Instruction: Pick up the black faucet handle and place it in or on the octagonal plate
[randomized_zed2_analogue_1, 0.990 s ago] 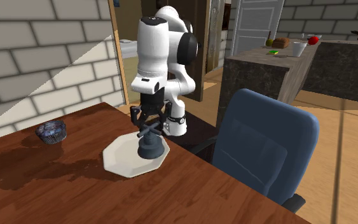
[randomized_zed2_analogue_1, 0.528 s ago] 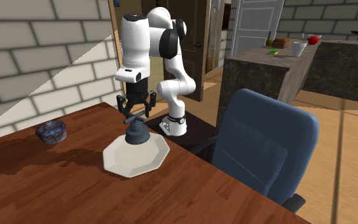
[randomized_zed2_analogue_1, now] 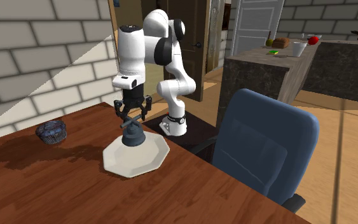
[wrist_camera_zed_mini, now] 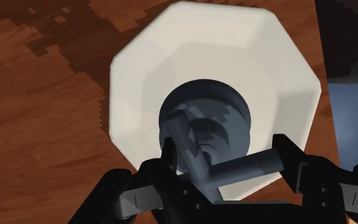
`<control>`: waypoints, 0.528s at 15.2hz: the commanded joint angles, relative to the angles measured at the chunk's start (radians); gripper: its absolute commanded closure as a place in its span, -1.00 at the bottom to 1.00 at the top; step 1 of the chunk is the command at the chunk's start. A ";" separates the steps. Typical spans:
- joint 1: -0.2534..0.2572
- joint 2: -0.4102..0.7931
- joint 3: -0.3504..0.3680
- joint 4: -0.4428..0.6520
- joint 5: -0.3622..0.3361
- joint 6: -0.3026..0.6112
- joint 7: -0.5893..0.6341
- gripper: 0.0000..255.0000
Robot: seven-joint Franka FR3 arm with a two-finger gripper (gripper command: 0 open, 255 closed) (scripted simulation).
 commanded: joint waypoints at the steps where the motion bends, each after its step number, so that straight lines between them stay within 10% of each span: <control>1: -0.001 0.006 -0.007 -0.021 -0.002 0.028 0.000 1.00; 8: -0.003 0.029 -0.027 -0.097 -0.008 0.125 0.005 1.00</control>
